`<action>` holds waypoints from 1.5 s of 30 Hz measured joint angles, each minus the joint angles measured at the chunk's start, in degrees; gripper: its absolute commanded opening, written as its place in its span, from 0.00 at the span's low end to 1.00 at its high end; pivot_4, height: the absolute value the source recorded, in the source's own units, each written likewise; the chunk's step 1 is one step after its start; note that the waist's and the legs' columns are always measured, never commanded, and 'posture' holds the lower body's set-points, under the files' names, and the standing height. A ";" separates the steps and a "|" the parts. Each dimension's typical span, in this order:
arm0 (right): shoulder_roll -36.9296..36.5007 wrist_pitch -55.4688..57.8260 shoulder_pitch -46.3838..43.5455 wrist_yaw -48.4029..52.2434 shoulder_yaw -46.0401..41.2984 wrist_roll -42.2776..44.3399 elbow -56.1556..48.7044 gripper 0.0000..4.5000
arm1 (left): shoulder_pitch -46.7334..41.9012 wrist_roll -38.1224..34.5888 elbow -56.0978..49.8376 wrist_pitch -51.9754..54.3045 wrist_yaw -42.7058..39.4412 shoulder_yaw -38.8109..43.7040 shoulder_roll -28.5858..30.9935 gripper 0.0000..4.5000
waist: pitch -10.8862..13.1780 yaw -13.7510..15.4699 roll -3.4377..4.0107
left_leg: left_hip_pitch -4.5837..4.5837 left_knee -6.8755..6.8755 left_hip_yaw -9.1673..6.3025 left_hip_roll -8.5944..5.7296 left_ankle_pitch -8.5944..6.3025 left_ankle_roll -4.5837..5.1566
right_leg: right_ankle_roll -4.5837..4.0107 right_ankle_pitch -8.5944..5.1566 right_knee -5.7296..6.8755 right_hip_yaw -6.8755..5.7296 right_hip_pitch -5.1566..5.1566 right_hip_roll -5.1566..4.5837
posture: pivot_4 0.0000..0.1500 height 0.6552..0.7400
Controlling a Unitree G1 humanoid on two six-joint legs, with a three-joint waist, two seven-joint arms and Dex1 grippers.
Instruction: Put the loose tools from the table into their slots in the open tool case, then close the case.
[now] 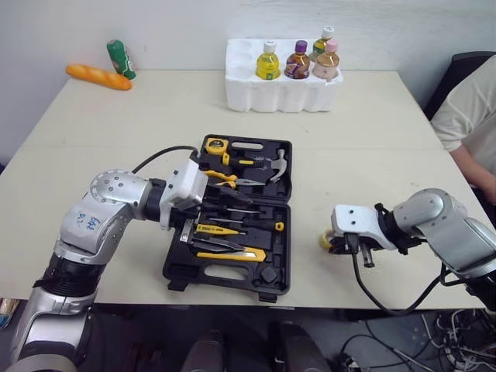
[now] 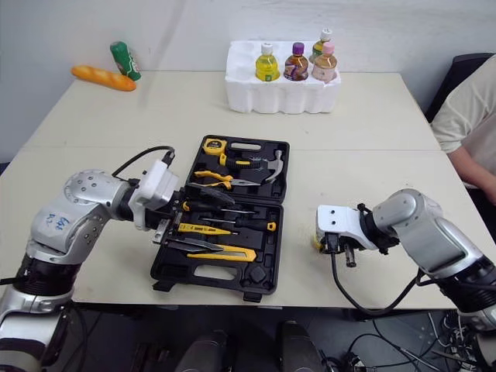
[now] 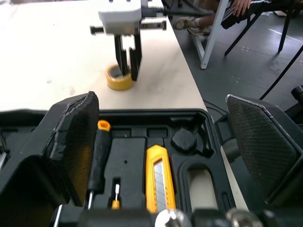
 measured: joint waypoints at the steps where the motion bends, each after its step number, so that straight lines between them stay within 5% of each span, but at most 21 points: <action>1: -0.13 -0.77 0.41 -0.21 -0.10 -0.40 -0.68 0.01 | 0.97 -0.01 -0.03 0.02 -0.15 0.30 0.68 1.00 | 0.00 0.00 0.00 | -0.01 0.00 0.01 0.00 0.00 0.00 | 0.00 0.00 0.01 0.00 -0.01 0.00 | 1.00 0.96; 5: 0.33 1.74 2.30 0.71 -3.01 3.96 -7.40 0.01 | 6.41 -0.02 0.01 -0.17 -2.86 2.07 6.58 1.00 | 0.00 -0.16 0.00 | -0.05 -0.04 0.03 0.01 0.00 0.01 | -0.01 0.00 0.07 0.05 -0.13 0.00 | 1.00 0.96; 11: 12.34 10.93 -2.60 -2.01 -5.72 15.51 -17.59 0.01 | 9.28 0.71 1.77 -1.69 -6.04 3.76 11.24 1.00 | 0.00 -0.06 0.00 | -0.02 -0.04 -0.04 0.06 -0.05 0.10 | -0.04 -0.01 0.11 0.00 -0.11 -0.01 | 1.00 0.96; 20: 13.62 9.86 -2.53 -3.39 7.28 9.75 -15.89 0.01 | 8.20 2.46 3.55 -3.09 -6.62 3.51 10.82 1.00 | -0.02 0.07 -0.04 | -0.24 0.01 -0.03 0.03 -0.06 0.10 | -0.05 -0.02 -0.04 -0.06 -0.19 -0.07 | 1.00 0.96; 35: 13.19 8.97 -1.52 -1.42 7.40 10.10 -16.35 0.01 | 7.57 4.33 3.92 -4.43 -6.61 1.06 8.60 1.00 | -0.02 0.04 -0.04 | -0.19 0.01 -0.05 0.04 -0.12 0.24 | -0.05 -0.02 0.05 -0.07 -0.20 -0.04 | 1.00 0.96; 44: 13.73 15.85 -2.39 -0.12 3.22 18.51 -18.80 0.96 | 7.32 4.56 4.08 -5.87 -7.37 0.74 8.52 1.00 | -0.02 -0.04 -0.04 | -0.19 0.01 -0.07 0.04 -0.12 0.23 | -0.05 -0.02 0.07 -0.07 -0.20 -0.05 | 1.00 0.96; 45: 13.69 15.64 -2.38 0.05 2.57 19.07 -18.66 0.96 | 7.13 4.62 4.27 -5.99 -7.61 0.67 8.52 1.00 | -0.02 0.03 -0.04 | -0.18 0.01 -0.08 0.04 -0.12 0.23 | -0.05 -0.02 0.07 -0.08 -0.20 -0.05 | 1.00 0.96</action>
